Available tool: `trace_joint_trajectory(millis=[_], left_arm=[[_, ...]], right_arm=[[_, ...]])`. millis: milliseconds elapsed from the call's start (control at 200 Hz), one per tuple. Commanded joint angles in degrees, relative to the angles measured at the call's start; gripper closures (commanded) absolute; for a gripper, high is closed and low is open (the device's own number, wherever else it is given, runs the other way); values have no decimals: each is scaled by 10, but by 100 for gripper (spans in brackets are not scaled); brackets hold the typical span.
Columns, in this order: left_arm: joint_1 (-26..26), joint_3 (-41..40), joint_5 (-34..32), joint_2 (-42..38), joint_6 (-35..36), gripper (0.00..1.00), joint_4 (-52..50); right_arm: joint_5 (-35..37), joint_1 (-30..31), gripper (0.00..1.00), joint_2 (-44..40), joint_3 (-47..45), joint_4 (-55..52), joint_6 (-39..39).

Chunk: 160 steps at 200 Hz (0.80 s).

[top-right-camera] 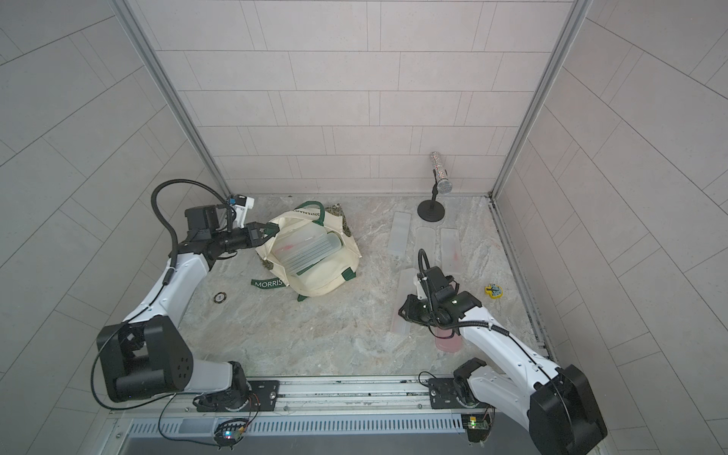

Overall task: Take out the pencil case from the canvas bag
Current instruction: Place the pencil case at the center of the board.

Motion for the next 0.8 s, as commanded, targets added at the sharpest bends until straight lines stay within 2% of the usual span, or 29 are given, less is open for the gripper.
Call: trace_joint_trajectory(millis=[0, 475, 796], left_arm=[[8, 2, 10, -6, 8, 100, 18], [7, 0, 11, -2, 1, 100, 22], [7, -5, 15, -11, -12, 100, 34]], right_arm=[[-16, -3, 74, -10, -10, 12, 9], [-44, -12, 74, -35, -79, 46, 33], [-38, -18, 67, -6, -102, 62, 37]])
